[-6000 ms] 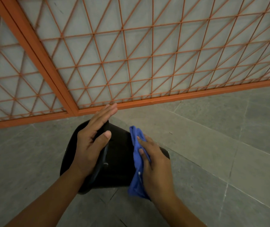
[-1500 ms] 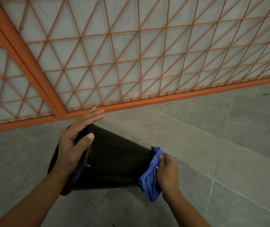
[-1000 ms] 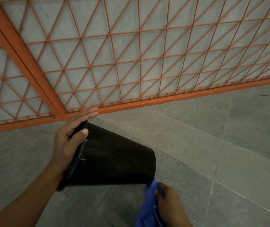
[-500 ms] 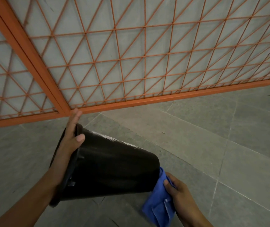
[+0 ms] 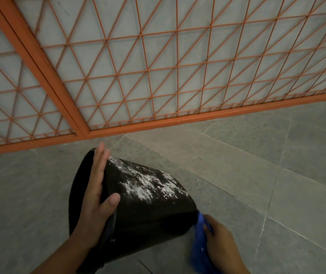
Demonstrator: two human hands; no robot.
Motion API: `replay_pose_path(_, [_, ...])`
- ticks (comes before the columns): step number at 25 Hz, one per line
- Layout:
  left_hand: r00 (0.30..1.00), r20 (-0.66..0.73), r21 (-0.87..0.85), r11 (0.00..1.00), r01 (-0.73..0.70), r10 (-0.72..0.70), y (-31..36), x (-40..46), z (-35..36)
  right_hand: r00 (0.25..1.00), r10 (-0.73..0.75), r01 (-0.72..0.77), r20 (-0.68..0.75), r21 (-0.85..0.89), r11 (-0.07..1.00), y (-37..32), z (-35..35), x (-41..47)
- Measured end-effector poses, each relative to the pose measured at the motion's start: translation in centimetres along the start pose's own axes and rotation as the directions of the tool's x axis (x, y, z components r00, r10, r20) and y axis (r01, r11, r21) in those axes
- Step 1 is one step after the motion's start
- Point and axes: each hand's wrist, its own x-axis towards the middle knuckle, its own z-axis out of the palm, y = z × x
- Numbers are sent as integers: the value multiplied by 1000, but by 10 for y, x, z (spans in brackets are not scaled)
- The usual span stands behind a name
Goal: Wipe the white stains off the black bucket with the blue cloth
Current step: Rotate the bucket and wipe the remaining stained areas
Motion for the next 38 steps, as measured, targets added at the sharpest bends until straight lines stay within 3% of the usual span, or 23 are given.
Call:
replay_pose_path(2, [1000, -1, 10, 1000, 7, -7, 1, -3, 8, 972, -137, 155, -192, 77, 985, -22, -9, -13])
replay_pose_path(4, [1000, 8, 29, 1000, -3, 3, 1, -4, 14, 894, -330, 391, -303, 166, 906, -47, -11, -31])
replay_pose_path(6, [999, 23, 51, 998, -32, 31, 1, -6, 21, 798, -518, 573, -307, 119, 811, -56, 2, -49])
replay_pose_path(8, [997, 43, 73, 995, -63, 60, 1, -5, 29, 751, -613, 631, -245, -6, 776, -58, 19, -61])
replay_pose_path(10, [996, 54, 88, 993, -78, 73, 1, -3, 34, 654, -738, 716, -164, -179, 675, -59, 28, -67])
replay_pose_path(12, [995, 47, 111, 989, -94, 89, -1, -2, 38, 585, -801, 778, -127, -188, 599, -66, 32, -68])
replay_pose_path(16, [997, -23, 142, 987, -72, 76, -2, 0, 47, 803, -565, 596, -190, 239, 767, -91, 29, -56])
replay_pose_path(18, [997, -36, 159, 985, -67, 74, 0, 2, 50, 830, -520, 555, -201, 212, 804, -91, 27, -47])
replay_pose_path(21, [994, -41, 174, 981, -90, 98, 0, 4, 49, 837, -521, 544, -167, 156, 824, -90, 30, -46])
replay_pose_path(25, [994, -38, 140, 986, -92, 98, -8, 6, 47, 742, -645, 670, -182, 187, 718, -108, 29, -44])
replay_pose_path(30, [997, -69, 87, 996, -25, 31, -15, 12, 52, 854, -504, 513, -129, 367, 776, -126, 15, -17])
replay_pose_path(33, [996, -81, -29, 999, 19, -22, -11, 13, 61, 858, -496, 509, -132, 342, 790, -127, 17, -24])
replay_pose_path(38, [997, -14, -33, 997, 71, -72, 4, 14, 59, 870, -475, 481, -129, 429, 765, -131, 16, -38])
